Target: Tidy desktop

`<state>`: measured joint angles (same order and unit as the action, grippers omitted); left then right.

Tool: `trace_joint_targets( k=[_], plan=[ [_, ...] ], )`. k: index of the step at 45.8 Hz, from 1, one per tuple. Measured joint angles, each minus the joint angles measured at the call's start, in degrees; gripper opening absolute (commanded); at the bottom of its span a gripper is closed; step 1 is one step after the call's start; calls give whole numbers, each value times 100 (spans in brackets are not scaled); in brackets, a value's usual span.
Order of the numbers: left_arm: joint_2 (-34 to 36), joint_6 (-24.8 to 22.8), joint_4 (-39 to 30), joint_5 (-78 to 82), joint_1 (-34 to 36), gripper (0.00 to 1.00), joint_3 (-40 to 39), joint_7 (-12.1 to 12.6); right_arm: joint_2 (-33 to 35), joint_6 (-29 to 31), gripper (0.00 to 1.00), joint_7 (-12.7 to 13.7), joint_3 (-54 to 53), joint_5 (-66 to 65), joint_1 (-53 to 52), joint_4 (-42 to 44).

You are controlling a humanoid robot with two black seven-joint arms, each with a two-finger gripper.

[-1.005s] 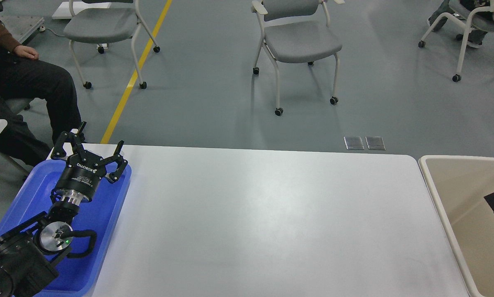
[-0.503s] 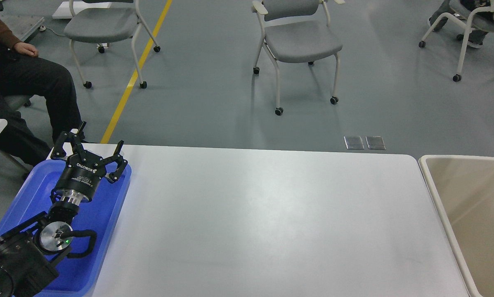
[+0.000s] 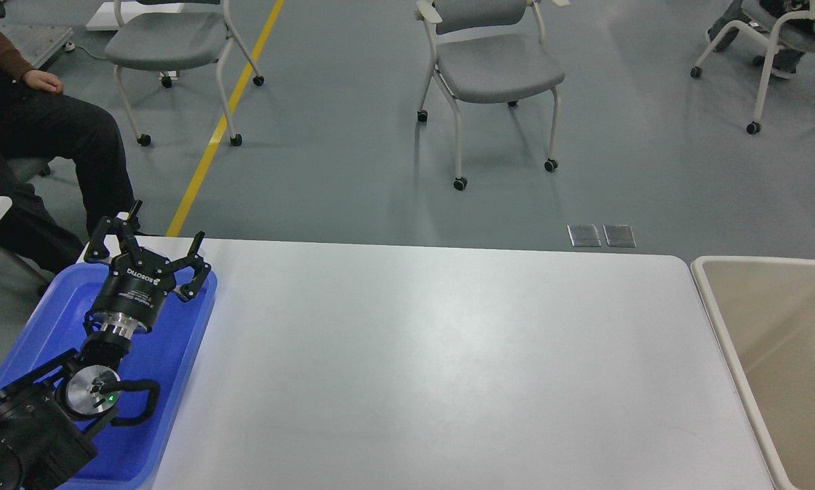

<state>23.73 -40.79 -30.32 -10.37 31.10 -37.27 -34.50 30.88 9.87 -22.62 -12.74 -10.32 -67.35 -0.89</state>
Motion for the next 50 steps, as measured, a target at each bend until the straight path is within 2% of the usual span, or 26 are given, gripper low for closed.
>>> trace_joint_targets(
  k=[6,12,18,25,36,50],
  plan=[
    [0,0,-1,0,-1,98,0,0,219,-76,100,-1,-482,-1,-226,-589],
    [0,-2,0,0,-5,98,0,0,588,-182,100,-12,-952,-17,-215,-1576],
    [0,-2,0,1,-7,98,0,0,938,-223,100,-41,-1363,-54,116,-2639],
    [0,-2,0,0,-7,98,0,-1,1120,-228,100,-64,-1922,-85,744,-3504],
    [0,1,0,-1,-7,98,0,-4,952,-233,100,-138,-2821,-149,1885,-4421],
    [0,1,-1,-1,-8,98,0,1,390,-246,100,-644,-3328,-522,3194,-4762]
  ],
)
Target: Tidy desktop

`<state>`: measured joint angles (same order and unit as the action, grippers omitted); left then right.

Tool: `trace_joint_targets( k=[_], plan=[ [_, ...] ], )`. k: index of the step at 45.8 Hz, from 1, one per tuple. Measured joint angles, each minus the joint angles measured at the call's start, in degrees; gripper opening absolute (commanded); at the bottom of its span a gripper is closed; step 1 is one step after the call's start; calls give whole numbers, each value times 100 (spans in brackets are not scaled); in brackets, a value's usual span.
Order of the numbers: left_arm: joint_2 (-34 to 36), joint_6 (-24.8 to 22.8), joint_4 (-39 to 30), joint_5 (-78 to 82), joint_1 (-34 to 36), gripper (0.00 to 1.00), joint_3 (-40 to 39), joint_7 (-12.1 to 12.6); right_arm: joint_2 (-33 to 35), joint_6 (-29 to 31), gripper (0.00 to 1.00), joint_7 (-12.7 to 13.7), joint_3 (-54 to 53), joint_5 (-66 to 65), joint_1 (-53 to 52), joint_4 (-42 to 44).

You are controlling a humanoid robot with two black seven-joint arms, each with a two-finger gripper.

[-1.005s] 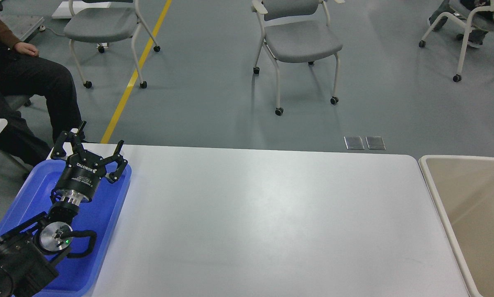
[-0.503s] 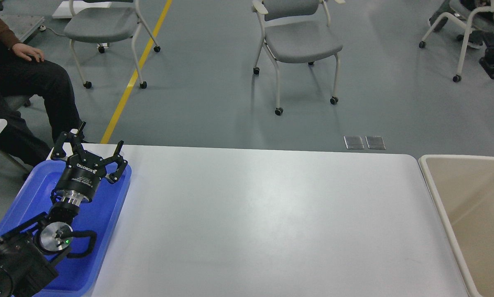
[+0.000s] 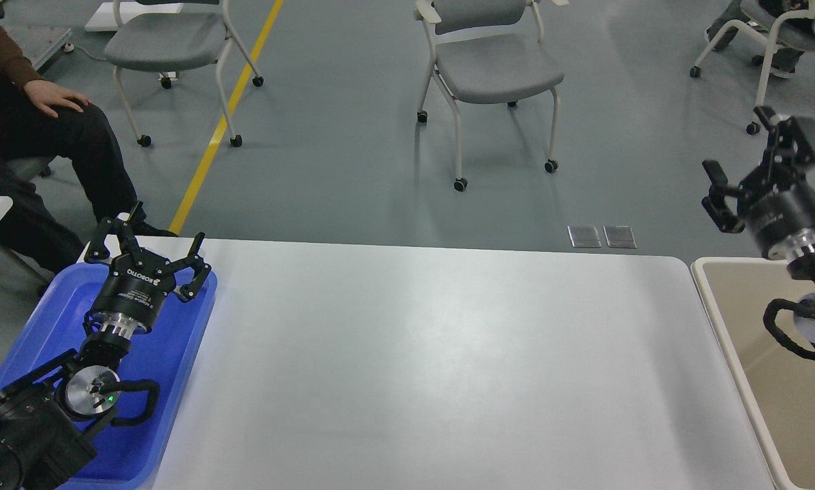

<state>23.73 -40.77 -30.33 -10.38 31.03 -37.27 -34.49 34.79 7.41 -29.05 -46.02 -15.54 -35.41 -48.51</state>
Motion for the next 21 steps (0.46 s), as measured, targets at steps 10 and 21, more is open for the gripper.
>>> trace_joint_targets(
  k=[10,21],
  plan=[
    [0,0,-1,1,-1,98,0,0,-421,4,100,-130,-329,-77,797,-63],
    [0,0,1,1,0,98,0,0,-693,5,100,-169,-628,-104,1278,-85]
  ],
)
